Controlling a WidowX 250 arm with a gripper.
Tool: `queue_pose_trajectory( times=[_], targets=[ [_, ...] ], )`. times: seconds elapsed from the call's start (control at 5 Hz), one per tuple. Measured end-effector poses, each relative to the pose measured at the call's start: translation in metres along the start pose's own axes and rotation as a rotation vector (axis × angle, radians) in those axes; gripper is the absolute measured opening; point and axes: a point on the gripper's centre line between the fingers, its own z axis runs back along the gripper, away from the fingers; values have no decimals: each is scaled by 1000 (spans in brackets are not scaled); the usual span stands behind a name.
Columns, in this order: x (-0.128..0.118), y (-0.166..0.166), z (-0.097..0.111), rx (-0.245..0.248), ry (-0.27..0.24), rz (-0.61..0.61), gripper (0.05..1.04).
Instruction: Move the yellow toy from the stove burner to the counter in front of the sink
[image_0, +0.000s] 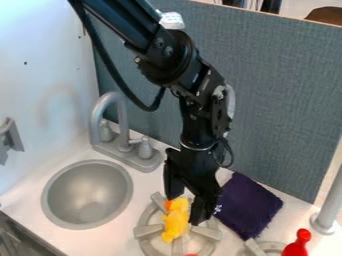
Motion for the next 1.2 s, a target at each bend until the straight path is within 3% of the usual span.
queue_pose_trajectory(
  times=[0.2,0.4,0.6,1.0,1.2],
  targets=[
    [-4,0,-10,-7,30,3,1000],
    [-7,18,-18,-30,-30,83,1000],
    [-8,36,-26,38,-6,210,1000],
    [7,51,-57,-6,5,404,1000],
    [11,52,-60,-36,0,434,1000]
  ],
)
